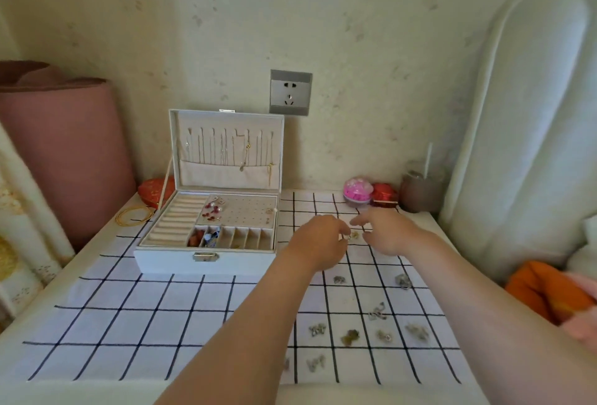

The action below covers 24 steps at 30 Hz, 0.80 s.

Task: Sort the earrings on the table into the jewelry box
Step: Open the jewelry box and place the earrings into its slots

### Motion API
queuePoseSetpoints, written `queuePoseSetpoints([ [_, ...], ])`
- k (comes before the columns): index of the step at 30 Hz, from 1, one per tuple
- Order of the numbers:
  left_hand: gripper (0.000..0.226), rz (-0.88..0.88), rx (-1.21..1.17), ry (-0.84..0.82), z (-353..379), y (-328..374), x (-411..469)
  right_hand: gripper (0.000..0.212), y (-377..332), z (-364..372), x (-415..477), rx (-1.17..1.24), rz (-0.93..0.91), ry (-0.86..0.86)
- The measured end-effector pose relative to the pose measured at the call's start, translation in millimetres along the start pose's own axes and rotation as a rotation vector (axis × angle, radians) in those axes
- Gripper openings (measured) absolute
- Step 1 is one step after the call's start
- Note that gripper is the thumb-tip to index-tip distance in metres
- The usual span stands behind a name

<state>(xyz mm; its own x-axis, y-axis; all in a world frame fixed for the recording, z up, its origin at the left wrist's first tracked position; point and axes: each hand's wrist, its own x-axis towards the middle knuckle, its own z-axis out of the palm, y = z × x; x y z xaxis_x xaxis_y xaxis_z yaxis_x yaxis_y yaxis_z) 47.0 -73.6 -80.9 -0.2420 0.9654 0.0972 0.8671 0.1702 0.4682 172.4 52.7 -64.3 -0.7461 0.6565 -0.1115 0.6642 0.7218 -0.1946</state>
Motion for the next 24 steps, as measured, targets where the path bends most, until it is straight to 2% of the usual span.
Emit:
queuePoseSetpoints([
  [5, 0.044, -0.012, 0.122, -0.053, 22.6, -3.2, 19.5, 0.045, 11.1, 7.0, 5.1, -0.007, -0.062, -0.018],
  [12, 0.041, 0.092, 0.165, -0.067, 27.5, -6.3, 21.8, 0.016, 10.6, 9.5, 6.2, -0.057, -0.064, 0.003],
  [16, 0.028, 0.051, 0.115, -0.013, 27.2, -0.8, 22.2, 0.009, 4.9, 8.4, 5.8, -0.039, -0.026, 0.036],
  [20, 0.015, 0.021, 0.125, 0.016, 29.4, 3.9, 21.7, 0.010, 2.6, 10.3, 6.3, -0.004, -0.022, 0.030],
  [24, 0.013, -0.001, 0.147, 0.041, 30.7, 5.7, 21.1, 0.020, 6.2, 7.3, 7.3, 0.088, -0.022, 0.053],
])
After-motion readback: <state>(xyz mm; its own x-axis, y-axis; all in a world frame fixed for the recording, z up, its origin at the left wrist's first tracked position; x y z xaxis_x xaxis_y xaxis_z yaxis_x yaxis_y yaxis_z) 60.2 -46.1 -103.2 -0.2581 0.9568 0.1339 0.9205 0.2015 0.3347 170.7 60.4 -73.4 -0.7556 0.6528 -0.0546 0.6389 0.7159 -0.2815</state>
